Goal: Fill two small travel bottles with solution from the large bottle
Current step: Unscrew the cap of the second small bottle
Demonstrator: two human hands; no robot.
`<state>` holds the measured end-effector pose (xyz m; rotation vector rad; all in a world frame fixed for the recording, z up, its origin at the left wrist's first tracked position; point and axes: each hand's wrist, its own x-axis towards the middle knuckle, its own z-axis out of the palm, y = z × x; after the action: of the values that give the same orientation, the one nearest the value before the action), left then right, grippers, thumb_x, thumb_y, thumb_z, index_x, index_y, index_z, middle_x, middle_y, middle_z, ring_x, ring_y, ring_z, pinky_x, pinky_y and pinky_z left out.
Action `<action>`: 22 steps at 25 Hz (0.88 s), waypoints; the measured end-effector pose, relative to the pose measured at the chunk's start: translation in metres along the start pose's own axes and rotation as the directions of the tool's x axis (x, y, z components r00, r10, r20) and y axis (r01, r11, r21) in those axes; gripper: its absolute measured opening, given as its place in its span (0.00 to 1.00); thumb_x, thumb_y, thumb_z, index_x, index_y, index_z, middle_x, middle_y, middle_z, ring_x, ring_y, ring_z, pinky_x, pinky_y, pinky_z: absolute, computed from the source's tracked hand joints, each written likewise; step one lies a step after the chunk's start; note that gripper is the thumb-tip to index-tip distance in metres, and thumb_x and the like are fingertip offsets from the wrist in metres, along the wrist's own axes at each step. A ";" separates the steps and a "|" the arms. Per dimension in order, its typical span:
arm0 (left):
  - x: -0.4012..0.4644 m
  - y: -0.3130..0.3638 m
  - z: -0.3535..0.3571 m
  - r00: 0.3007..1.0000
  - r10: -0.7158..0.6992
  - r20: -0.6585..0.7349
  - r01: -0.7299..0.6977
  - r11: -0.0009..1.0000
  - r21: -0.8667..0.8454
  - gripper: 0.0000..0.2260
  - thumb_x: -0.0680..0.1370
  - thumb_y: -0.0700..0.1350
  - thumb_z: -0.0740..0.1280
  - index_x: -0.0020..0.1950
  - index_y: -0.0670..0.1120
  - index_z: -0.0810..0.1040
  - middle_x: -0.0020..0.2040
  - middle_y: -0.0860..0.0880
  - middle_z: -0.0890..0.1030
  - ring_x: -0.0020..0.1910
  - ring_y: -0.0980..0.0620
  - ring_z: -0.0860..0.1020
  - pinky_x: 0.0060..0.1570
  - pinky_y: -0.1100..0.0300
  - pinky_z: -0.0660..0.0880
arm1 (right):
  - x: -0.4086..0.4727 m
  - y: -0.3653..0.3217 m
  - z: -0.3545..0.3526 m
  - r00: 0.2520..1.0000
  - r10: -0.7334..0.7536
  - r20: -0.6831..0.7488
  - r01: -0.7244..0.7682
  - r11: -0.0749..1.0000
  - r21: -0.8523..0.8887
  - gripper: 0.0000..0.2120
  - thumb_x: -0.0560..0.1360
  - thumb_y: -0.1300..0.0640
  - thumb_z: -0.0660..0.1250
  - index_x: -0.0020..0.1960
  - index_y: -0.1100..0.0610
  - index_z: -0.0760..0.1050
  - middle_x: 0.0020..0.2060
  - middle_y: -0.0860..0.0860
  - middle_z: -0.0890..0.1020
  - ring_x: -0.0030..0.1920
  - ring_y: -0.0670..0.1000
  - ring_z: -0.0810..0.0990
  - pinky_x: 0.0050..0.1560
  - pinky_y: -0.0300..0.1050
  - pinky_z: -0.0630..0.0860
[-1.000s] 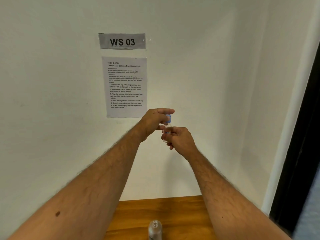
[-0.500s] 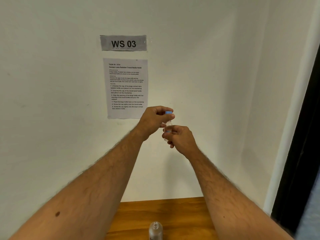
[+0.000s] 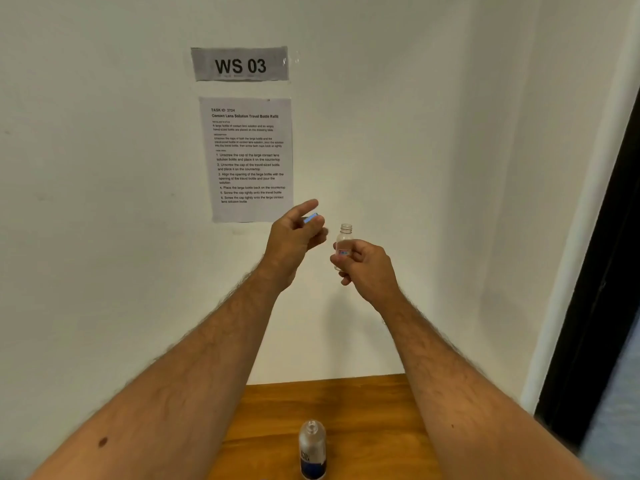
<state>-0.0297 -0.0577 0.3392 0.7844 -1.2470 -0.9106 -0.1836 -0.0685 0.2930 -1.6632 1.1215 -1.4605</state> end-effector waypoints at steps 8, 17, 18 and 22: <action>-0.041 -0.074 -0.019 0.997 -0.075 -0.023 0.077 0.981 0.180 0.08 0.80 0.38 0.68 0.55 0.51 0.80 0.51 0.49 0.81 0.46 0.55 0.78 0.47 0.60 0.76 | -0.032 0.059 0.000 0.994 0.092 -0.058 -0.092 0.996 0.012 0.12 0.77 0.63 0.70 0.60 0.56 0.77 0.53 0.51 0.84 0.50 0.52 0.84 0.41 0.41 0.82; -0.116 -0.165 -0.025 0.953 -0.282 -0.114 0.302 0.918 0.256 0.11 0.73 0.41 0.76 0.55 0.48 0.84 0.52 0.47 0.85 0.52 0.46 0.83 0.52 0.57 0.82 | -0.098 0.149 0.007 0.958 0.284 -0.049 -0.288 0.936 -0.203 0.19 0.76 0.58 0.72 0.67 0.54 0.76 0.59 0.49 0.79 0.49 0.48 0.82 0.52 0.43 0.82; -0.125 -0.178 -0.026 0.946 -0.300 -0.126 0.324 0.903 0.284 0.11 0.72 0.42 0.77 0.54 0.50 0.85 0.51 0.47 0.85 0.49 0.46 0.82 0.52 0.56 0.82 | -0.109 0.160 0.008 0.953 0.299 -0.050 -0.302 0.921 -0.246 0.19 0.76 0.57 0.73 0.66 0.54 0.76 0.57 0.48 0.79 0.48 0.45 0.81 0.48 0.38 0.79; -0.172 -0.222 -0.027 0.902 -0.395 -0.175 0.432 0.812 0.393 0.12 0.72 0.44 0.78 0.53 0.54 0.84 0.41 0.53 0.83 0.39 0.56 0.77 0.43 0.62 0.79 | -0.156 0.208 0.005 0.941 0.340 -0.003 -0.312 0.860 -0.405 0.15 0.74 0.55 0.74 0.60 0.55 0.80 0.47 0.46 0.80 0.40 0.40 0.75 0.37 0.29 0.67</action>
<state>-0.0478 -0.0016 0.0633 1.4765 -1.2341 -0.9488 -0.2185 -0.0159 0.0400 -1.6635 1.6572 -0.9934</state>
